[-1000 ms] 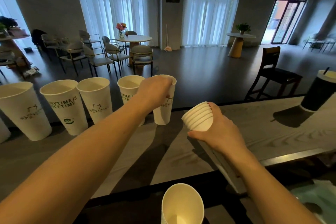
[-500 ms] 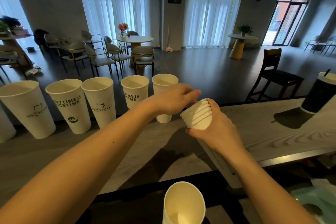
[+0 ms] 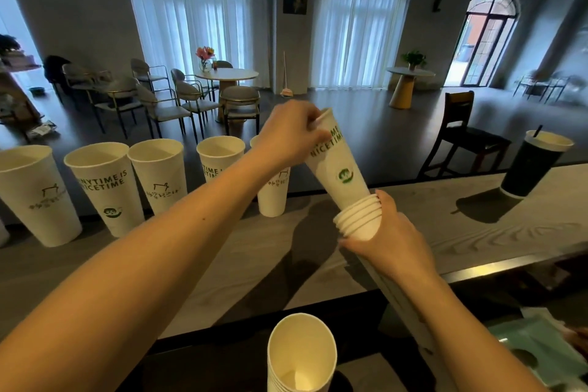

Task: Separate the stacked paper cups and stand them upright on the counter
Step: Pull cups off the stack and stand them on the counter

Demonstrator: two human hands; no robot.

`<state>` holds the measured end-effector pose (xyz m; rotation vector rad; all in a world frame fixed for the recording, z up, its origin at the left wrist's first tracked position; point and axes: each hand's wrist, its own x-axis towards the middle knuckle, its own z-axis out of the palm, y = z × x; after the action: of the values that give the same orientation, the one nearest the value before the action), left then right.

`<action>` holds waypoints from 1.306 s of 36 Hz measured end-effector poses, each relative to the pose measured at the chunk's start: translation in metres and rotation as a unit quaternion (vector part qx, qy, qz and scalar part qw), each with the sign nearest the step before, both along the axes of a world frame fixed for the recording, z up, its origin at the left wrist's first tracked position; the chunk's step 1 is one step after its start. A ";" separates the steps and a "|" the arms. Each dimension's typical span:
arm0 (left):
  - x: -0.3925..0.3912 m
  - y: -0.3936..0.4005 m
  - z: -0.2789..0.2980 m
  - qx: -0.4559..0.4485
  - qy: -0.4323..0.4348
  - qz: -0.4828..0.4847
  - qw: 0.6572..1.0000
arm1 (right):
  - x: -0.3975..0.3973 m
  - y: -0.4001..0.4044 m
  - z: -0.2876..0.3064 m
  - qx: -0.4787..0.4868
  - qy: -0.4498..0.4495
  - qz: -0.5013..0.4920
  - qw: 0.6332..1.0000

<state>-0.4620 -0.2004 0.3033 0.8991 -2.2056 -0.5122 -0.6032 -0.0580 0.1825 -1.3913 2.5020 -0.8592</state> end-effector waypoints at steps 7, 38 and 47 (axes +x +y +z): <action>-0.052 -0.015 -0.041 -0.114 -0.210 0.011 0.971 | -0.016 -0.003 -0.016 0.001 -0.036 -0.010 0.999; 0.066 0.023 -0.039 -0.044 -0.019 -0.086 0.995 | 0.074 -0.032 0.039 -0.043 -0.047 0.124 0.990; 0.217 0.032 -0.040 0.043 -0.007 -0.076 0.996 | 0.200 -0.060 0.050 -0.046 -0.009 0.214 0.976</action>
<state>-0.2449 -0.1681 0.2628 0.7844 -2.2908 -0.6784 -0.4034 -0.1177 0.2325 -1.8462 2.0452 -0.8931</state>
